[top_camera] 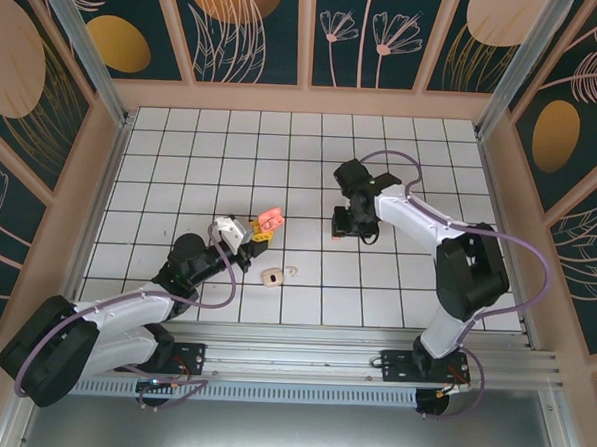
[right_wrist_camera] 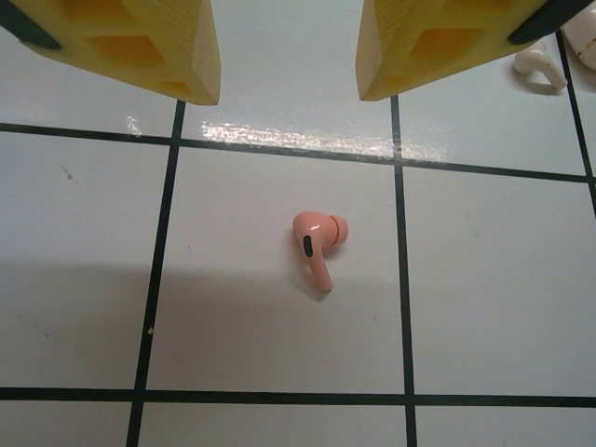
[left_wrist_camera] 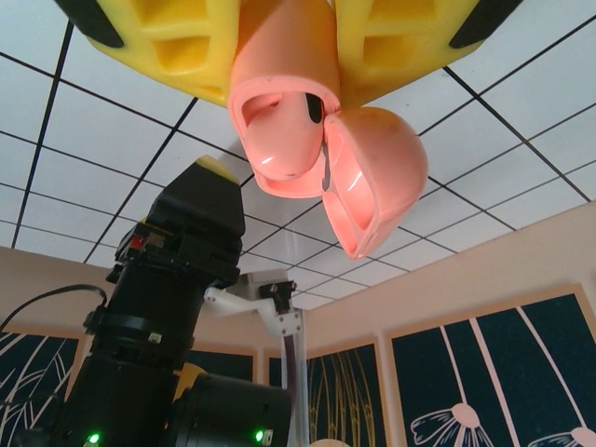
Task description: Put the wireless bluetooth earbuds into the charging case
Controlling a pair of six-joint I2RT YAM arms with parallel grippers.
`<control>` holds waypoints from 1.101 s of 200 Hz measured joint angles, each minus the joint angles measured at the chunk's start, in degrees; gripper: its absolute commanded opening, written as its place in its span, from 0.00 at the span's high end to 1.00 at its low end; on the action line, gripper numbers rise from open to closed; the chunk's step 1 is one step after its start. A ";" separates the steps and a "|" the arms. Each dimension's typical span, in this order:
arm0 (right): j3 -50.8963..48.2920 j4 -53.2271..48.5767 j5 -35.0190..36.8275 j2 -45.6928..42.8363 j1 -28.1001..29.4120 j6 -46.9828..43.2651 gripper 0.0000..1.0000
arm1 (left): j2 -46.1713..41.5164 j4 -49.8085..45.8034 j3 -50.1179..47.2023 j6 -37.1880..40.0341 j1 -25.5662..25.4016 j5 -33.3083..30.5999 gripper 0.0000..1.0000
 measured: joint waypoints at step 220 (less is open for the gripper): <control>13.35 2.60 -4.48 17.09 -0.02 -9.64 0.57 | -0.17 0.04 -0.37 -0.15 0.00 -1.40 0.99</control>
